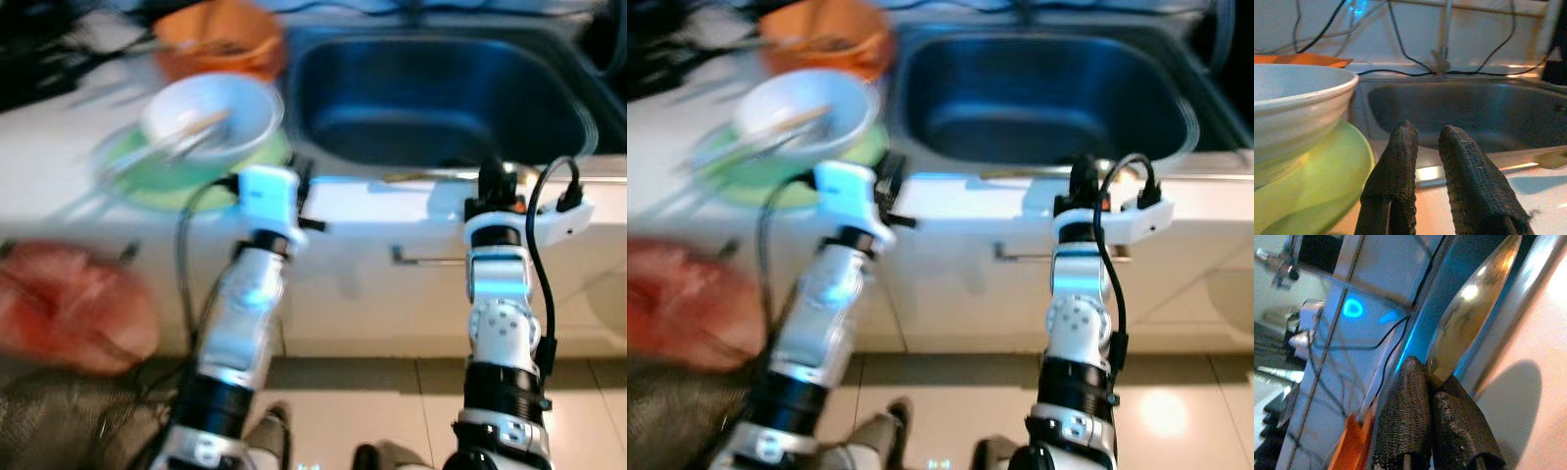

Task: Kitchen organization

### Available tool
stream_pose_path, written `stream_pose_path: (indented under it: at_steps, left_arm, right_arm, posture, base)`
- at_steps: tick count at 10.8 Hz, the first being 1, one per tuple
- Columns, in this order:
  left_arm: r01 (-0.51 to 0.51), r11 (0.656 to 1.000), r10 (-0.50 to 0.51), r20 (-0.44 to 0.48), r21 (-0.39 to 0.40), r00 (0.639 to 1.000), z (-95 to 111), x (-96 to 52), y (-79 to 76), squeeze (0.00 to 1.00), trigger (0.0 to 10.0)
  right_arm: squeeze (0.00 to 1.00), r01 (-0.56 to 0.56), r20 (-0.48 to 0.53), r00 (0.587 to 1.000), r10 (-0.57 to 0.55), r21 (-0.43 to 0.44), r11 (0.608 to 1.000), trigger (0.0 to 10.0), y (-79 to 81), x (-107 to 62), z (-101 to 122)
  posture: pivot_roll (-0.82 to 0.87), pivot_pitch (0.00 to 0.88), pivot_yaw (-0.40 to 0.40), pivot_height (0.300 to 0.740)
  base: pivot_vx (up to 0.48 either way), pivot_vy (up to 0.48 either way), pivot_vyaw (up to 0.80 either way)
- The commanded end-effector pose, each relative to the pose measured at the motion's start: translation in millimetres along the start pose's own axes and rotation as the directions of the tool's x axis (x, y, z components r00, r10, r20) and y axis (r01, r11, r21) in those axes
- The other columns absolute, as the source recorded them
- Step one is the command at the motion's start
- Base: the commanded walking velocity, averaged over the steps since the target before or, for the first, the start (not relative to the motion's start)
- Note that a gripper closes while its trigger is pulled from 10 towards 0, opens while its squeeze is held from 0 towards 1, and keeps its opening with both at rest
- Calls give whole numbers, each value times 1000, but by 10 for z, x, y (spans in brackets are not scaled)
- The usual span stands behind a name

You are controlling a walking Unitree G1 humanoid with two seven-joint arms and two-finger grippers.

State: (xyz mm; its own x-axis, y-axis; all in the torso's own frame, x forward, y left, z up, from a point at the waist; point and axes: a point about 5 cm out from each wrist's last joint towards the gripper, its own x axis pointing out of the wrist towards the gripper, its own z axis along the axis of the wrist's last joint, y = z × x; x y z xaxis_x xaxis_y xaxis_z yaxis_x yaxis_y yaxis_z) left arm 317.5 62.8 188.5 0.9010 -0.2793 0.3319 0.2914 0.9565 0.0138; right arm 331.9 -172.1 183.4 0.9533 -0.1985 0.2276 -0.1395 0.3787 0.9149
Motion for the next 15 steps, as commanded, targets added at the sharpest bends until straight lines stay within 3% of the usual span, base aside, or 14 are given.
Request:
stream_pose_path:
  at_steps: [1,10,15]
  left_arm:
    - [0,1000,0,-13,17,1000,-19,-19,24,0,10000]
    - [26,999,-26,-26,33,999,-37,-18,-7,0,10000]
    - [14,999,-13,-23,34,1000,-33,-14,-3,0,10000]
  right_arm:
    - [0,-5,-1,1000,5,10,1000,10000,23,-4,-22]
    - [0,-2,-3,1000,2,7,1000,10000,11,-9,-33]
    - [0,-10,-12,1000,10,-3,1000,10000,21,-6,-44]
  posture:
    - [126,180,-27,740]
    - [125,167,-23,740]
    - [125,168,-26,740]
  base:
    - [0,0,581]
    - [0,0,0]
    - [0,-392,0]
